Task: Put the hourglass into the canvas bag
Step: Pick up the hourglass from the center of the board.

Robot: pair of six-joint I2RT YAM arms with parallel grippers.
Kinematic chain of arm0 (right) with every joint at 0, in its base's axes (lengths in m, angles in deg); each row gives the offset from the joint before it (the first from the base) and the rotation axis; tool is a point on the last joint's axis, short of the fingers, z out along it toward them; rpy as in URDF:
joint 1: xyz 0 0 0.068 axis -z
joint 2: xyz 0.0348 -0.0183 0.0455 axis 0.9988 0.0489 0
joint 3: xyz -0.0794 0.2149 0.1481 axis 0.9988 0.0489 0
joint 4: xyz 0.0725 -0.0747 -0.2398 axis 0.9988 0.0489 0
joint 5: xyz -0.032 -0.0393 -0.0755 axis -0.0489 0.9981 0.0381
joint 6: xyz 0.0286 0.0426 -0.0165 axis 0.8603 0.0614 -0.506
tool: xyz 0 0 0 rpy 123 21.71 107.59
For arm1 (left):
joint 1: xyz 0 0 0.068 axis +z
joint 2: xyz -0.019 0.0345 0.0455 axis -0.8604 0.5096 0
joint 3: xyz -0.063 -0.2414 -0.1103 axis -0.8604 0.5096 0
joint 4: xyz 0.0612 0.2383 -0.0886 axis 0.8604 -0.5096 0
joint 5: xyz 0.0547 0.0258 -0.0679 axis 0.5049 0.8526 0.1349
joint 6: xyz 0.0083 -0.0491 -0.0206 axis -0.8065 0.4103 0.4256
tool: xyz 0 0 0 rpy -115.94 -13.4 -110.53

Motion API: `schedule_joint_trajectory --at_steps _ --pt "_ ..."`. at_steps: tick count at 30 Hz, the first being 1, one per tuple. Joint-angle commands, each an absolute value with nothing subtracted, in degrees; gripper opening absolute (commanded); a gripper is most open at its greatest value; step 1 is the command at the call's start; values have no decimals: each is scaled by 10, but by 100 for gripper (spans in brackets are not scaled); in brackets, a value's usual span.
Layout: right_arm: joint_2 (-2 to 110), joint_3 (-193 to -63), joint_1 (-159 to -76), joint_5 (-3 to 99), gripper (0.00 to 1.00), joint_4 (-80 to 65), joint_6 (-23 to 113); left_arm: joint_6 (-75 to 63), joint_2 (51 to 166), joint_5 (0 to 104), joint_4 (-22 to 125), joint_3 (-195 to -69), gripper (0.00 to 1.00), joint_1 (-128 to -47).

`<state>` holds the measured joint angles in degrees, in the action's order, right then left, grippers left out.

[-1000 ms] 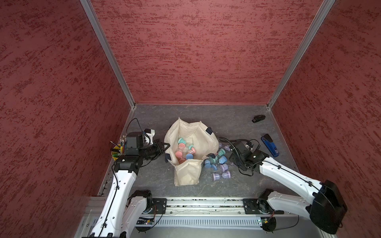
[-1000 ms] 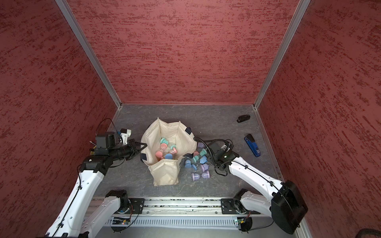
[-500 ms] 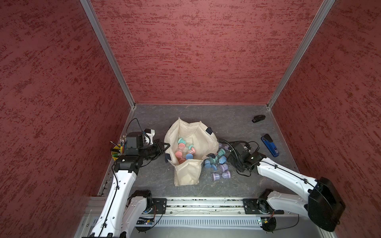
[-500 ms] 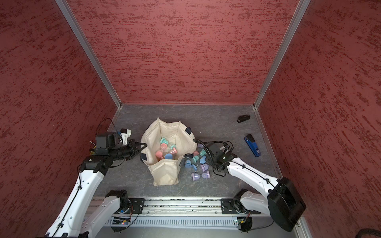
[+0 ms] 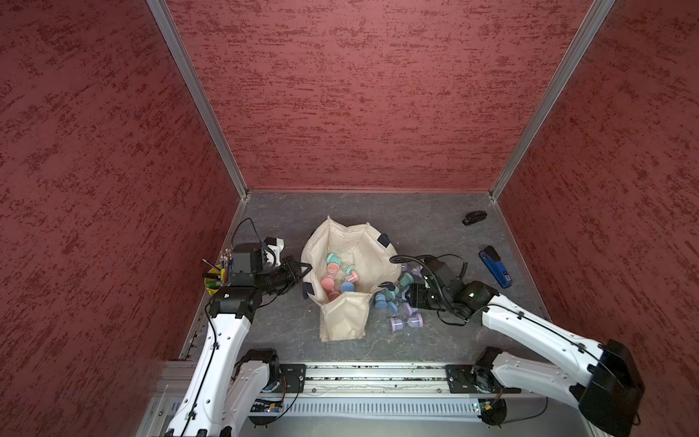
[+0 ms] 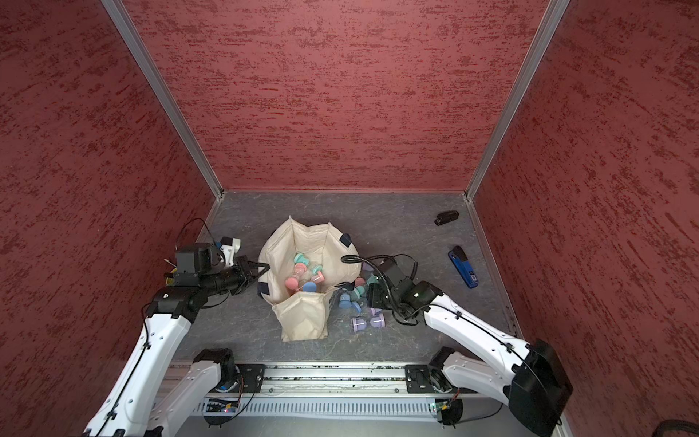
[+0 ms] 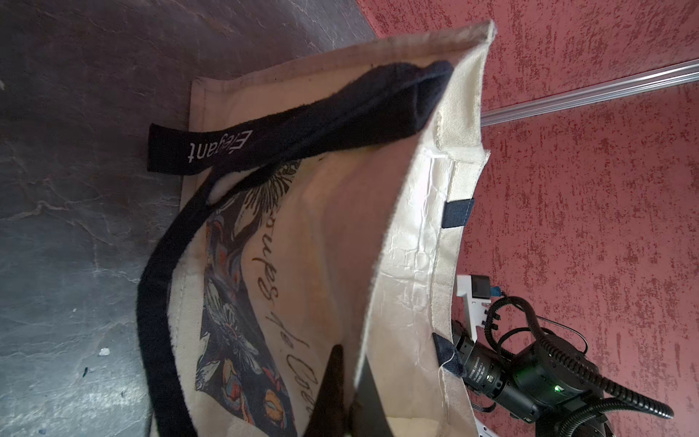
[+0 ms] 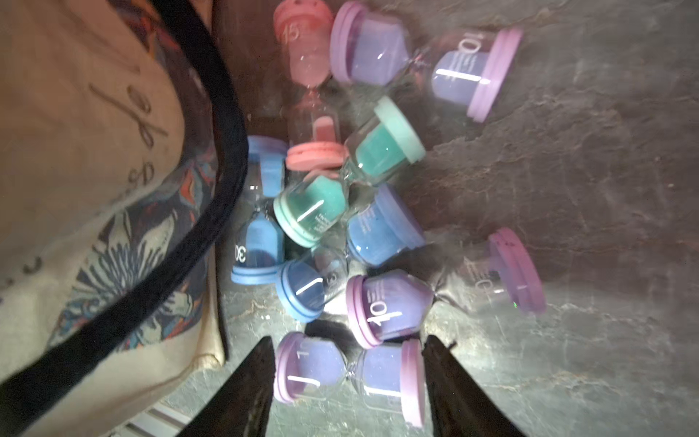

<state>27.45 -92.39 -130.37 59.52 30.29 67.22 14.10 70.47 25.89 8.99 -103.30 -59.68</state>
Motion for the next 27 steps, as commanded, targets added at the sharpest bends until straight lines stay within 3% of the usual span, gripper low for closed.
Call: schedule_joint_trajectory --at_steps 1,9,15,27 --pt "258 -917 -1325 576 63 320 632 143 698 258 104 -1026 0 -597" --pt "322 -935 -1337 692 68 368 735 145 703 255 105 -1031 0 -597" --pt "367 -931 -1332 715 66 331 861 145 701 253 105 -1031 0 -597" --pt "340 -899 -1290 747 63 305 1008 144 706 248 115 -1030 0 -597"
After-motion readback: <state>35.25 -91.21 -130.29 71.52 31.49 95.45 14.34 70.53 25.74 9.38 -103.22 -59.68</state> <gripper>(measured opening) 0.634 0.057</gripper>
